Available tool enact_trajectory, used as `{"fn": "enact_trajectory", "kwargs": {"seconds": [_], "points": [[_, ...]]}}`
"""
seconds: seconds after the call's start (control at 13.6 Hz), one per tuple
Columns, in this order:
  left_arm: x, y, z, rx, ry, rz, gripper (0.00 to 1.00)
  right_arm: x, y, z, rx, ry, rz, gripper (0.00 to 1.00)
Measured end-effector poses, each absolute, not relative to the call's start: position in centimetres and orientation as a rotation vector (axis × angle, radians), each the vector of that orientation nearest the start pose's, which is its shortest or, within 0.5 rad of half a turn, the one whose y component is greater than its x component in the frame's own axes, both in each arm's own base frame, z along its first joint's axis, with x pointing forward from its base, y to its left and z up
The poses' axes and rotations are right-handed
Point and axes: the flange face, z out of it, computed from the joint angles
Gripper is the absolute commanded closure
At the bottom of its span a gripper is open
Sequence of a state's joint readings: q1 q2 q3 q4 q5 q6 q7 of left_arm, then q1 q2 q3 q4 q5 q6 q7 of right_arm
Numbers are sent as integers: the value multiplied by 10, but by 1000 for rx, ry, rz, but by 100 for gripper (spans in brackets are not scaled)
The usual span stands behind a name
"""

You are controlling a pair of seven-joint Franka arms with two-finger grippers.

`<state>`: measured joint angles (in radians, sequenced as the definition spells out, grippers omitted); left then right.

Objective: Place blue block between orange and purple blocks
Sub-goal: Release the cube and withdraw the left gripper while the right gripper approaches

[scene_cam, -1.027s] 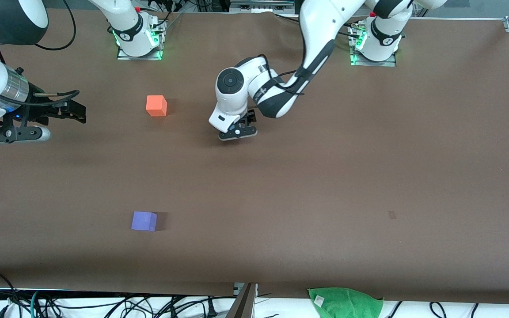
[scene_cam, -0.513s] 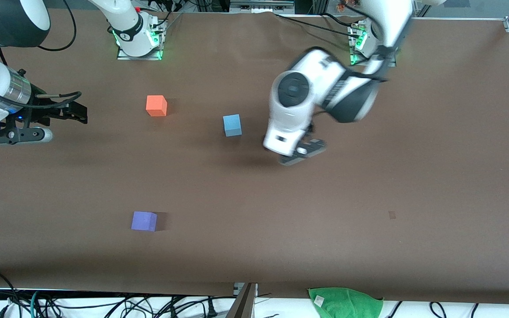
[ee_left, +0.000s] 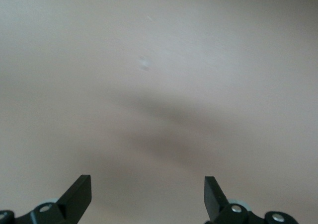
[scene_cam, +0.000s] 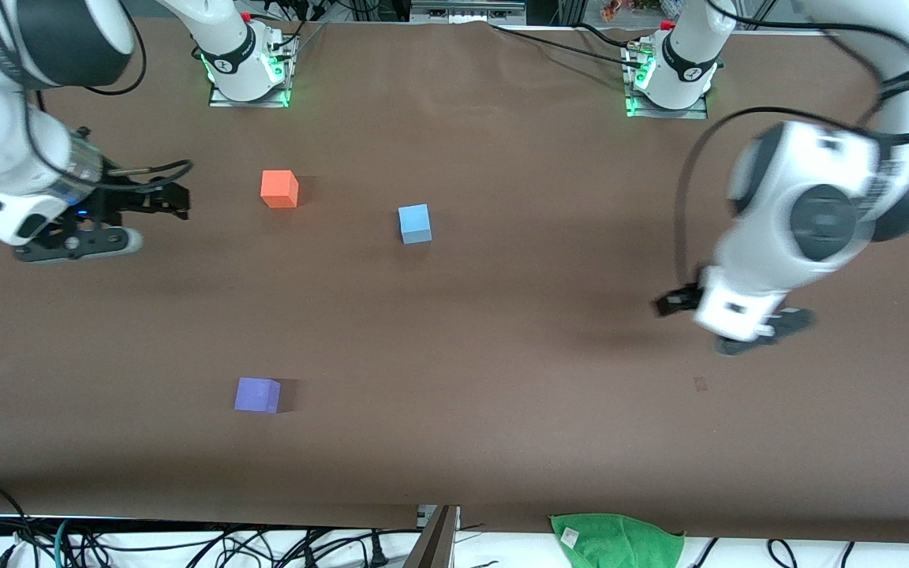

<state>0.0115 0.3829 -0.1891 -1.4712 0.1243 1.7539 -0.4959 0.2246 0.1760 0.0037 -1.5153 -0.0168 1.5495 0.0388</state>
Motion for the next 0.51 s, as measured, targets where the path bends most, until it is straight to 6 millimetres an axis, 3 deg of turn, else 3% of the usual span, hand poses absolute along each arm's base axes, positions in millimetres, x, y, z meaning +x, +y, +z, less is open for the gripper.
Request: {"fn": "enact_trajectory", "kwargs": {"seconds": [0.07,0.22,0.37,0.51], "points": [[654,-53,469,-3061,-409,105,0,584,150,545,-3152,-334,205,0],[638,-10,495,-3118,-327,93,0,581,184,537,-3149,-362,181,0],[613,7,520,-3142,-267,86,0,576,224,527,-3156,-339,155,0],[590,8,540,-3134,-239,97,0,570,261,517,-3160,-298,115,0]]}}
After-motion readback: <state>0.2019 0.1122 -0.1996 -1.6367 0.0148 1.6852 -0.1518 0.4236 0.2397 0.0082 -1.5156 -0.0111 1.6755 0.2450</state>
